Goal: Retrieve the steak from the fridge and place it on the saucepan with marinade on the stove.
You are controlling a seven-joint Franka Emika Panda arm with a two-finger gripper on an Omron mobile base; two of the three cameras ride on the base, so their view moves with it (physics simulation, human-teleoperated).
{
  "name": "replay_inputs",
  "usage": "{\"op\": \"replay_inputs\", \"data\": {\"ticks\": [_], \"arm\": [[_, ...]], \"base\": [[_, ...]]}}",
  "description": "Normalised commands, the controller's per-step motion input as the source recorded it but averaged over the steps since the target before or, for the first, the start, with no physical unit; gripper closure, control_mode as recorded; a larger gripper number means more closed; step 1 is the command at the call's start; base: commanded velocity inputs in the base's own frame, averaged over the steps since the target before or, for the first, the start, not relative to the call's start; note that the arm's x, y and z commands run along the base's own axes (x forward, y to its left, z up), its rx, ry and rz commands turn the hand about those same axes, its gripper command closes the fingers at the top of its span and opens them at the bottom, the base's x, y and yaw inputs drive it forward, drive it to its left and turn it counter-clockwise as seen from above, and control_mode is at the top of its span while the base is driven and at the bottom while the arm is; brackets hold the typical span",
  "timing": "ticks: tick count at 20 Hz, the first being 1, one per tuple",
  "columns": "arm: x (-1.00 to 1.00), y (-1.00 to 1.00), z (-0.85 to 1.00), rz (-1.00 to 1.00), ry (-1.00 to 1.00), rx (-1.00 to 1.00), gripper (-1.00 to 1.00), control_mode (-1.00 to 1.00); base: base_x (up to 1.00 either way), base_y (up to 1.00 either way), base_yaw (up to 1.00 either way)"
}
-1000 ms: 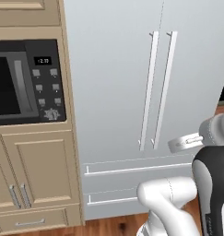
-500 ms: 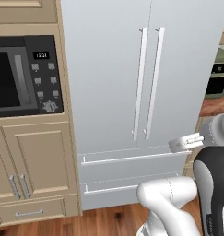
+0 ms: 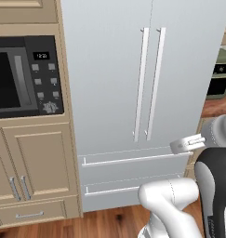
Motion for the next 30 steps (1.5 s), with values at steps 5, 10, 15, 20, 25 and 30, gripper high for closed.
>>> {"op": "replay_inputs", "data": {"ticks": [5, 10, 15, 20, 25, 30], "arm": [[0.00, 0.00, 0.00, 0.00, 0.00, 0.00, -1.00, -1.00], [0.00, -0.21, 0.00, -0.06, -0.01, 0.00, -1.00, -1.00], [0.15, -0.38, 0.00, -0.07, -0.21, 0.00, -1.00, -1.00], [0.54, -0.23, 0.00, 0.00, -0.41, 0.00, -1.00, -1.00], [0.66, -0.14, 0.00, 0.00, -0.44, 0.00, -1.00, -1.00], [0.68, -0.03, 0.00, 0.00, -0.42, 0.00, -1.00, -1.00]], "base": [[0.00, 0.00, 0.00], [0.00, 0.00, 0.00], [0.00, 0.00, 0.00], [0.00, 0.00, 0.00], [0.00, 0.00, 0.00], [0.00, 0.00, 0.00]]}}
